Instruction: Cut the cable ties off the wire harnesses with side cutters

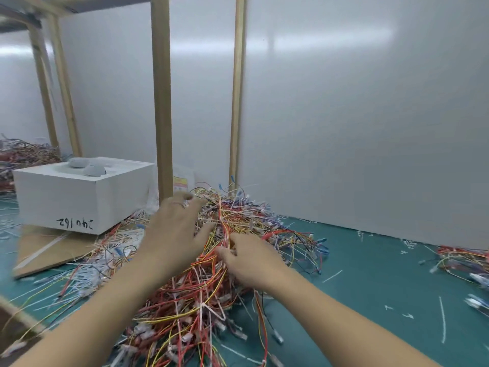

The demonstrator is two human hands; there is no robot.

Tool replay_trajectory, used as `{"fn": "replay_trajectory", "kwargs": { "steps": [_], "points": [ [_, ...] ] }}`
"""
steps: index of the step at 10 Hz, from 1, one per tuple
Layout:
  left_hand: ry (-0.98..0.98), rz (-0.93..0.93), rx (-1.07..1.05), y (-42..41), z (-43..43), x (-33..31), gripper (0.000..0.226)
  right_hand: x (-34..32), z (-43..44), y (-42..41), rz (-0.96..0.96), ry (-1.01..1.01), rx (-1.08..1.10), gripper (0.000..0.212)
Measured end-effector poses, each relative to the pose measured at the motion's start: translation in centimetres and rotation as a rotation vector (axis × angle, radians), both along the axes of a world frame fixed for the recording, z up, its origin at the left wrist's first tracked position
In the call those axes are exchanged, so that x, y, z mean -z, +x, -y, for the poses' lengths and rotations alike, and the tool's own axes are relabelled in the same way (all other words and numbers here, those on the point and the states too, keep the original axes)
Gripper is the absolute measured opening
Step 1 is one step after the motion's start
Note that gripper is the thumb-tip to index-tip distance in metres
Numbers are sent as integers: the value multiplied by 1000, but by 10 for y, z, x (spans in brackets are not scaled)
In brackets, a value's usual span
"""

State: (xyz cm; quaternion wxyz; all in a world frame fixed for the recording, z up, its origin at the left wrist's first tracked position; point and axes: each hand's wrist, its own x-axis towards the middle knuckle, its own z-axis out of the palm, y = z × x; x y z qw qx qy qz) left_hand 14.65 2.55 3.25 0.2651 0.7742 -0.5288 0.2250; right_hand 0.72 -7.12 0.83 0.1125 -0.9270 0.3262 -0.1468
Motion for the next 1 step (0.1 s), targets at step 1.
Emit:
{"fn": "replay_trajectory", "kwargs": {
  "steps": [1],
  "points": [
    [64, -188, 215, -20, 5, 15, 39, -18, -7, -17, 0, -214, 27, 44]
  ]
}}
